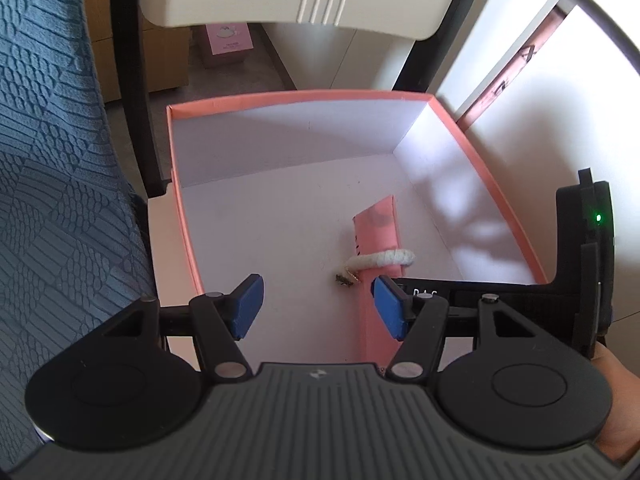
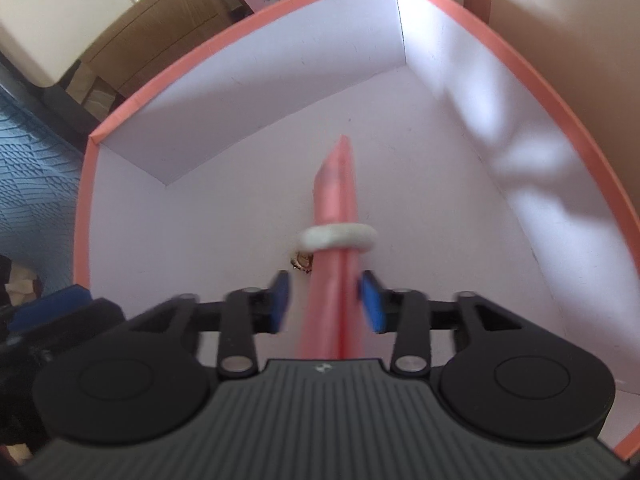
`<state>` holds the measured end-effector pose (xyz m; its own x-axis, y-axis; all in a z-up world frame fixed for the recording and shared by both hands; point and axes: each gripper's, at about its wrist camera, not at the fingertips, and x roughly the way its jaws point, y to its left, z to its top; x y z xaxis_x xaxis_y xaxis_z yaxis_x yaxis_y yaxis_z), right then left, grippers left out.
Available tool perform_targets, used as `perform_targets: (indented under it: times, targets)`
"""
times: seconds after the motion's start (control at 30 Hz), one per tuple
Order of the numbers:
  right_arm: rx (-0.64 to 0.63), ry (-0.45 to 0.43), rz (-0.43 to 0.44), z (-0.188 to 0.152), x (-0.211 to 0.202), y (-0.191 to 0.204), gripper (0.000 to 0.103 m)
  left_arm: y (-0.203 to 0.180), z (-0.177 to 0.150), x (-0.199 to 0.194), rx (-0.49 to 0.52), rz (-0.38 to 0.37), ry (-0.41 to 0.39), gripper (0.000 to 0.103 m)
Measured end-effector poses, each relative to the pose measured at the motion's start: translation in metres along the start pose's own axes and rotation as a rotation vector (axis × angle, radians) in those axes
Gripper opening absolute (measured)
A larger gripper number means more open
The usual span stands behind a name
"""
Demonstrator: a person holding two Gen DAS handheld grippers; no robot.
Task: Organize objects
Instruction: 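Open the right gripper to drop the strip into the box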
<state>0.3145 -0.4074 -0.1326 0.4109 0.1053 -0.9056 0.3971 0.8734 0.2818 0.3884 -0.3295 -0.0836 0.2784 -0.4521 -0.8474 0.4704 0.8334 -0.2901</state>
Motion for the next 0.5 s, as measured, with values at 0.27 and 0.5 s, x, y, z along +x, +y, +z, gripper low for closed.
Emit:
perform_targets:
  times: [0.27, 0.5]
  targets:
    - [0.009, -0.086, 0.000, -0.013, -0.070, 0.012, 0.069, -0.004, 0.001, -0.060, 0.004, -0.021, -0.069, 0.067]
    - [-0.038, -0.193, 0.026, -0.009, -0.144, 0.037, 0.069, -0.011, -0.008, -0.129, 0.034, -0.036, -0.140, 0.067]
